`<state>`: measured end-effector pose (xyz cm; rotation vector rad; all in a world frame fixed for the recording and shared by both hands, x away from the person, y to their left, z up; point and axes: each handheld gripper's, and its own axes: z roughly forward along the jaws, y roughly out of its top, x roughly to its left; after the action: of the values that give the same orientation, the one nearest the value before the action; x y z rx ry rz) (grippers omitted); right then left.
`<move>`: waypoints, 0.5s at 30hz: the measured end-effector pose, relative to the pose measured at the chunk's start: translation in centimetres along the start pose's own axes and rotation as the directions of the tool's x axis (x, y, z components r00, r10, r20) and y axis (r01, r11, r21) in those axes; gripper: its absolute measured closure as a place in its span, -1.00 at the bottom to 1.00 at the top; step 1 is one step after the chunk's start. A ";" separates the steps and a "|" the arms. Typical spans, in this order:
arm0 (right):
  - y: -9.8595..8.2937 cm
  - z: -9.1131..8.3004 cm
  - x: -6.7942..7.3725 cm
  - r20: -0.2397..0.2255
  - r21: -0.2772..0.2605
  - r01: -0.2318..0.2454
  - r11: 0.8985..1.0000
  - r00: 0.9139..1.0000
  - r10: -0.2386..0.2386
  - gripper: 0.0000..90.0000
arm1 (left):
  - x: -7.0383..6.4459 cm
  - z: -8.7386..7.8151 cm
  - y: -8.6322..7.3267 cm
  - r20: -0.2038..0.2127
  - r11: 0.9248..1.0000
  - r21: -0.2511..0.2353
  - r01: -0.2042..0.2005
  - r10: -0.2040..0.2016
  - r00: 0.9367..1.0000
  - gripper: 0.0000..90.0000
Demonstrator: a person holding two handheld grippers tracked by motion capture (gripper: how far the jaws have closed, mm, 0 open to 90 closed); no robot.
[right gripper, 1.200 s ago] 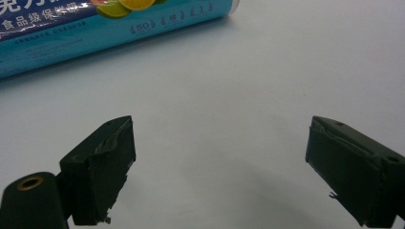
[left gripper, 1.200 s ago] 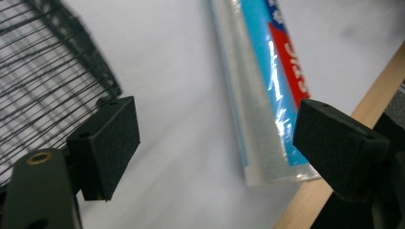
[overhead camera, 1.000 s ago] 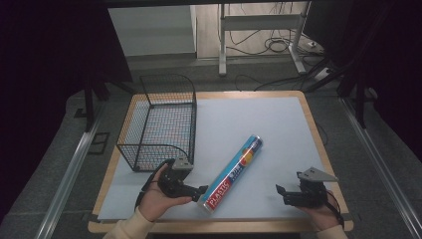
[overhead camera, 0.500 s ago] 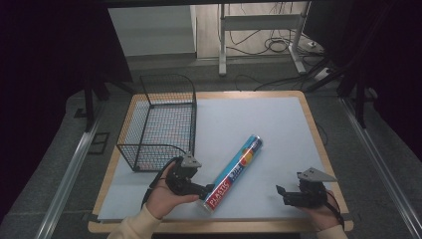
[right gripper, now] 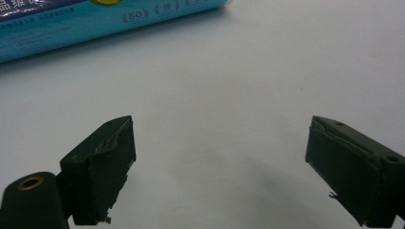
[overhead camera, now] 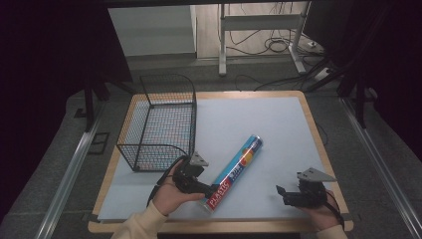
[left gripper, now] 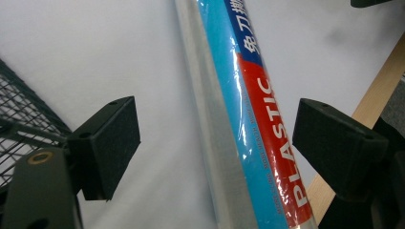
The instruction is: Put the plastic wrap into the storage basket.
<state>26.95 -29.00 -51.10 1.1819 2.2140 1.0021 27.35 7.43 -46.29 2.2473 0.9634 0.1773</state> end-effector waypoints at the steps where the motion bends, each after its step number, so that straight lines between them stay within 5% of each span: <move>1: 0.0 0.0 0.0 0.001 0.000 0.000 1.000 1.000 0.000 -0.78 | -0.1 0.1 0.1 0.000 1.000 0.003 -0.005 0.005 1.000 -0.64; 15: 0.1 0.0 0.0 0.002 -0.003 -0.011 1.000 1.000 0.011 -0.78 | -1.3 1.3 2.6 -0.023 0.999 0.025 -0.040 0.040 0.999 -0.64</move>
<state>26.97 -28.93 -51.06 1.1943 2.2062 1.0073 28.42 4.54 -45.44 2.2929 0.9380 0.2108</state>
